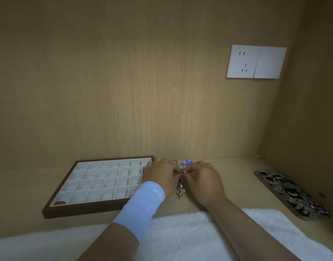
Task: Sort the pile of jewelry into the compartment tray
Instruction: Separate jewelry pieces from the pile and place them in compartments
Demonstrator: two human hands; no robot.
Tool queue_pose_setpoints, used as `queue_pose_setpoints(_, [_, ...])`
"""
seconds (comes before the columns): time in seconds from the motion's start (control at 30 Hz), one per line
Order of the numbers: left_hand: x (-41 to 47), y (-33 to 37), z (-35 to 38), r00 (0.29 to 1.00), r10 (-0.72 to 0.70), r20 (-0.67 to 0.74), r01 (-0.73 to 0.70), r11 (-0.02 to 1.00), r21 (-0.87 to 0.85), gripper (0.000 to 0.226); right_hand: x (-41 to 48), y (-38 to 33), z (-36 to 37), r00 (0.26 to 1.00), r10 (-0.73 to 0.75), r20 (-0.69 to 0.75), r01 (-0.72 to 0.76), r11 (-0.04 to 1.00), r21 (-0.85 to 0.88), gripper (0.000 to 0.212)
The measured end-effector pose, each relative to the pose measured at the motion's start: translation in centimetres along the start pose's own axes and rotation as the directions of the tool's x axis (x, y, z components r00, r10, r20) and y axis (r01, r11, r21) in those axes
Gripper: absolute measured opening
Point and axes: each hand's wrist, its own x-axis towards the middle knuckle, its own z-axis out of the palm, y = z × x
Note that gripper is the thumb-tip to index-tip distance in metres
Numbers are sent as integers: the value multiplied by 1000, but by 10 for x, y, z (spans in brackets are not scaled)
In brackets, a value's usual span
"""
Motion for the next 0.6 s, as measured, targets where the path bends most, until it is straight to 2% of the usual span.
queue_pose_setpoints(0.07, [-1,-2,-1,999,-24,-27,21,992,-126,16,-1,-1,-1,999,20,-35,-14,987,158,17])
queue_pose_setpoints(0.17, [-2,-6,-3,995,-96,15,95,927,-362,8,-2,-5,-5,999,16,-50,1,942,335,27])
queue_pose_setpoints(0.27, [-2,-9,-4,988,-134,76,153,808,-569,5,-2,-10,-9,996,78,-38,-44,835,548,19])
queue_pose_setpoints(0.37, [-3,-8,-9,984,-161,74,171,754,-634,7,1,-11,-9,986,166,-20,-104,700,706,10])
queue_pose_setpoints(0.43, [-3,-6,-14,980,-181,79,187,719,-669,10,1,-13,-11,984,176,-14,-105,646,756,8])
queue_pose_setpoints(0.5, [-4,-6,-19,973,-209,98,216,676,-704,13,-2,-17,-13,991,129,-30,-61,644,763,14])
queue_pose_setpoints(0.6, [-5,-7,-23,969,-235,78,222,683,-696,15,-8,-19,-11,998,0,-67,43,764,644,26])
